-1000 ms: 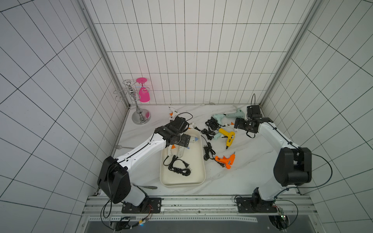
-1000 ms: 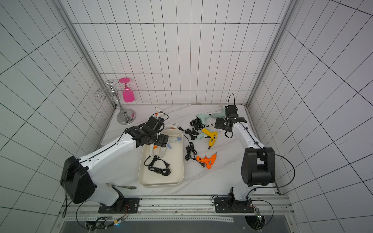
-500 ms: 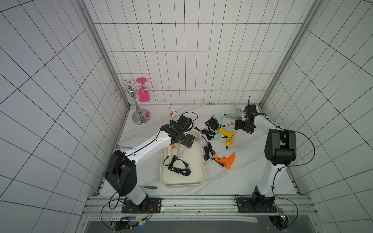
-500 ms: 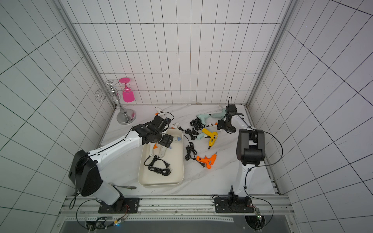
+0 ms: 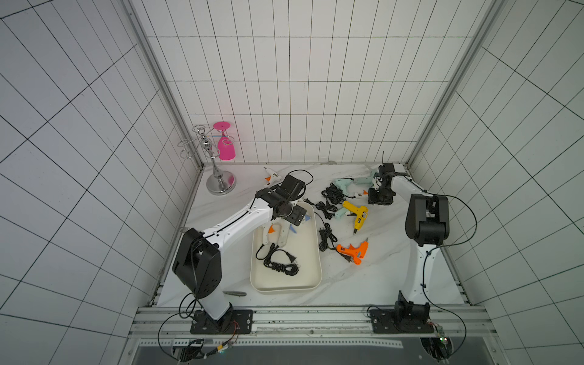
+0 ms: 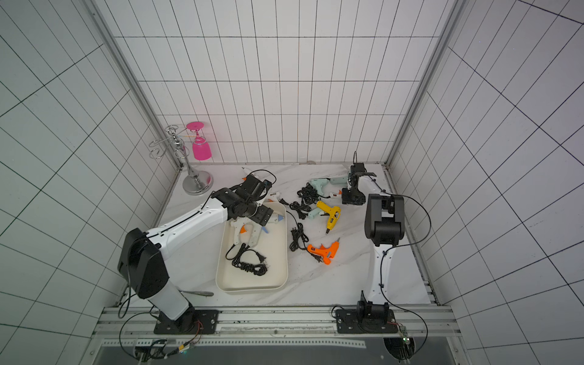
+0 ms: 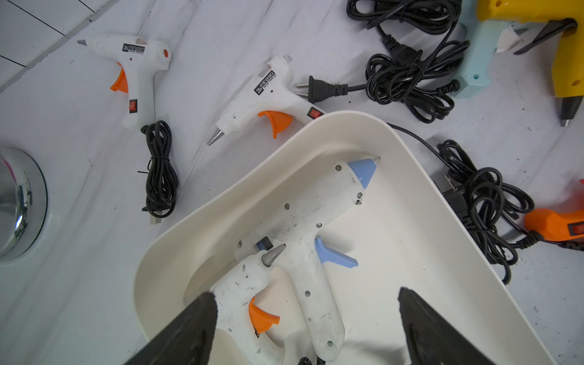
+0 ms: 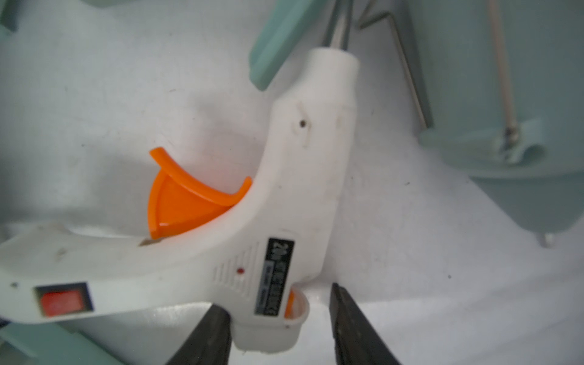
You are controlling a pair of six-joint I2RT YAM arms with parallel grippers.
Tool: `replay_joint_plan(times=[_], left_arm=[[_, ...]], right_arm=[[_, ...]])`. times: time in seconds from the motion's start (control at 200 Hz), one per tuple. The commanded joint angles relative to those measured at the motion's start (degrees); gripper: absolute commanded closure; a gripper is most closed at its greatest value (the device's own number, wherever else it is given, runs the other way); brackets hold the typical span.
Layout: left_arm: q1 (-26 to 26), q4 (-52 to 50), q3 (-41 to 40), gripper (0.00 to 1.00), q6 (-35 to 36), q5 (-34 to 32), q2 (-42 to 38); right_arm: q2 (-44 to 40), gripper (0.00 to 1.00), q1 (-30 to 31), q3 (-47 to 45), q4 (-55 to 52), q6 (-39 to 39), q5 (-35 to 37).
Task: Put the hot melt glue gun into the storage box
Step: Pick up the hot melt adhesive gun from the center of the board.
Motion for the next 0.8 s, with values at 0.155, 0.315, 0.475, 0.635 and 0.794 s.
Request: replay_joint_plan(times=[0.155, 0.315, 0.475, 0.635, 0.794], left_arm=[[0.32, -0.33, 2.50, 0.09, 1.67, 0.02, 1.08], [-1.16, -0.07, 4.49, 0.09, 2.00, 1.46, 0.74], [-3.48, 0.90, 7.29, 0.08, 2.19, 4.79, 1.22], [-5.65, 4.07, 9.76, 0.06, 1.95, 10.74, 2.63], [-9.39, 6.13, 13.58, 0.04, 3.94, 10.76, 3.74]], right_arm=[[0.32, 0.72, 1.15, -1.45, -0.29, -3.22, 0.14], [-9.38, 0.80, 1.59, -10.08, 6.22, -4.18, 5.15], [-21.51, 0.83, 1.91, -17.59, 10.27, -5.45, 5.52], [-31.50, 0.83, 3.06, -22.14, 10.41, -5.77, 4.29], [-41.50, 0.83, 6.20, -24.88, 7.97, -5.12, 3.13]])
